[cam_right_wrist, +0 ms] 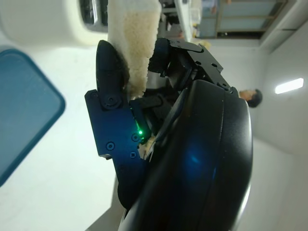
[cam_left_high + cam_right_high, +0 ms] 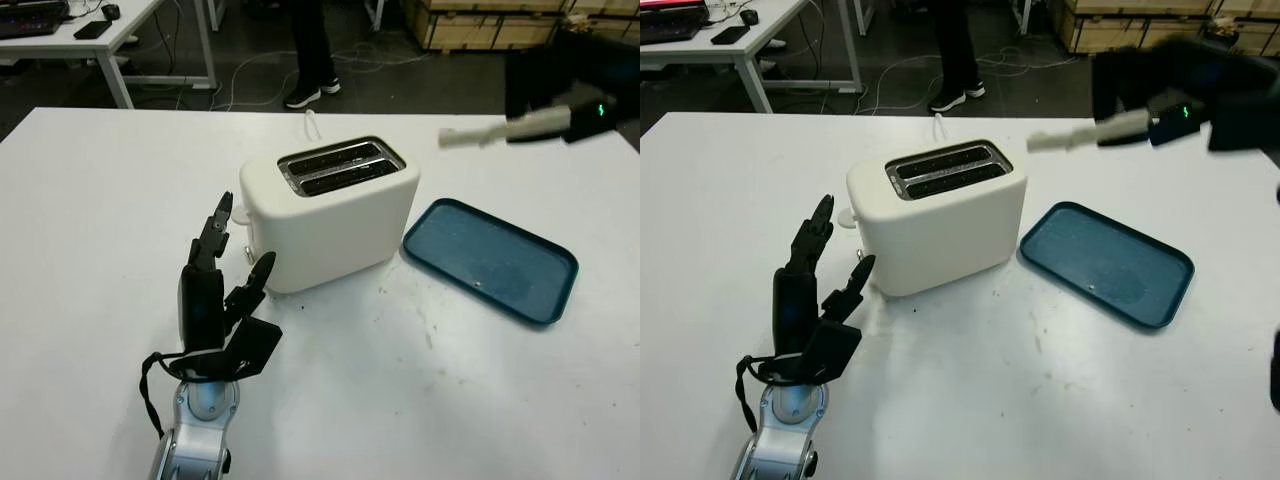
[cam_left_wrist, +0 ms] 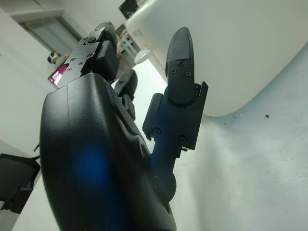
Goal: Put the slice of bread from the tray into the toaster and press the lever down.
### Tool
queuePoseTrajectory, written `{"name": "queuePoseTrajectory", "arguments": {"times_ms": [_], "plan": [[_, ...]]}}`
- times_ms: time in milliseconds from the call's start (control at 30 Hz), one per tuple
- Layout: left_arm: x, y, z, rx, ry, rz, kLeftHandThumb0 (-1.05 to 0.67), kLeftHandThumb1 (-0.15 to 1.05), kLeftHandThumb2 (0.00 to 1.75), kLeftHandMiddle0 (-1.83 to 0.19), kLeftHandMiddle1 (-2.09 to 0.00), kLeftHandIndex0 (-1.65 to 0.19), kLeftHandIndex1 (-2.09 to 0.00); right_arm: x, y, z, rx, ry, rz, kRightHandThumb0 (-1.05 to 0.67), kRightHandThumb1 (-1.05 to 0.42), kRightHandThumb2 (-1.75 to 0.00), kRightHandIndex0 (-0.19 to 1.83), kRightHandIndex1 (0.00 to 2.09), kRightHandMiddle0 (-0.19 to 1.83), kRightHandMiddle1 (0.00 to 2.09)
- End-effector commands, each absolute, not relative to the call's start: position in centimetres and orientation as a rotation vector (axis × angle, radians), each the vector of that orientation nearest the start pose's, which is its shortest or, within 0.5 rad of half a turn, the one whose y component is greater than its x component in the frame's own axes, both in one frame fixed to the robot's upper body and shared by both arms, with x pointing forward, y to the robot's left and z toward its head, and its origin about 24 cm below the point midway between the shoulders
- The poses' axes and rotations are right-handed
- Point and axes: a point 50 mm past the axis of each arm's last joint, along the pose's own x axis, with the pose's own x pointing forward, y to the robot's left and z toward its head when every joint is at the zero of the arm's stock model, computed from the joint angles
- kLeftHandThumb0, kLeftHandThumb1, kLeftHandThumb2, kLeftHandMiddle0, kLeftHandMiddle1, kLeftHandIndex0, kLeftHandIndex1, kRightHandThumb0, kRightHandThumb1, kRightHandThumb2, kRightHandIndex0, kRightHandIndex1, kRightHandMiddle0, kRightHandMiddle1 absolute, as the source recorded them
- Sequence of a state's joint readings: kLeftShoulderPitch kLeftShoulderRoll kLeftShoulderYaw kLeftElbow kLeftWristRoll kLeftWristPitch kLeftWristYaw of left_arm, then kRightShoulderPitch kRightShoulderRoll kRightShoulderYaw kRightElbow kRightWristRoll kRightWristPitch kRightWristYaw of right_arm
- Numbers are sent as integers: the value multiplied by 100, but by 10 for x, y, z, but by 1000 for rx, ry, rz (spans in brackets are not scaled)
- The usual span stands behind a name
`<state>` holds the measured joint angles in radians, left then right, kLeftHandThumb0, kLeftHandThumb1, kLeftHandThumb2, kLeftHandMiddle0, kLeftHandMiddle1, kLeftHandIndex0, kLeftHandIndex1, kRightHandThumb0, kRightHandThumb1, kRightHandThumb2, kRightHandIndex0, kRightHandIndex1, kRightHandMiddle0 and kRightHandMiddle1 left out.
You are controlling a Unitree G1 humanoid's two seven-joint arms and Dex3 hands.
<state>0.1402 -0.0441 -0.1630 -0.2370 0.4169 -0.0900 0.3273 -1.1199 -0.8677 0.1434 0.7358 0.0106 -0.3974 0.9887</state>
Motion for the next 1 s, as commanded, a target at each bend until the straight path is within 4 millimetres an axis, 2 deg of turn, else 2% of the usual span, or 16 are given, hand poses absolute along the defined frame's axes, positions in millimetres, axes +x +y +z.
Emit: {"name": "queuePoseTrajectory", "arguments": {"times_ms": [0, 100, 200, 433, 500, 667, 967], "plan": [[223, 122, 79, 295, -275, 223, -47, 92, 28, -8, -56, -27, 0, 358, -239, 318, -1078, -289, 701, -30, -92, -34, 78, 175, 57, 175], [223, 122, 79, 297, -272, 232, -48, 92, 27, -8, -57, -27, 0, 366, -225, 330, -1097, -303, 703, -33, -92, -29, 82, 175, 61, 175], [222, 121, 78, 301, -276, 235, -46, 92, 27, -8, -58, -27, 0, 375, -210, 338, -1111, -247, 723, -37, -92, -27, 83, 175, 62, 175], [220, 119, 76, 304, -269, 247, -45, 92, 27, -7, -59, -27, 0, 386, -166, 352, -1145, -143, 785, -26, -92, -28, 78, 175, 57, 175], [219, 119, 76, 300, -271, 252, -44, 92, 27, -7, -60, -27, 0, 387, -156, 351, -1144, -128, 822, -26, -92, -30, 80, 175, 57, 175], [219, 118, 76, 293, -274, 256, -42, 92, 27, -6, -61, -27, 0, 391, -136, 343, -1112, -101, 916, -33, -92, -31, 94, 175, 75, 175], [218, 116, 76, 294, -272, 268, -41, 92, 27, -6, -64, -27, 0, 394, -118, 330, -1185, -53, 973, -53, -92, -23, 104, 175, 84, 175]]}}
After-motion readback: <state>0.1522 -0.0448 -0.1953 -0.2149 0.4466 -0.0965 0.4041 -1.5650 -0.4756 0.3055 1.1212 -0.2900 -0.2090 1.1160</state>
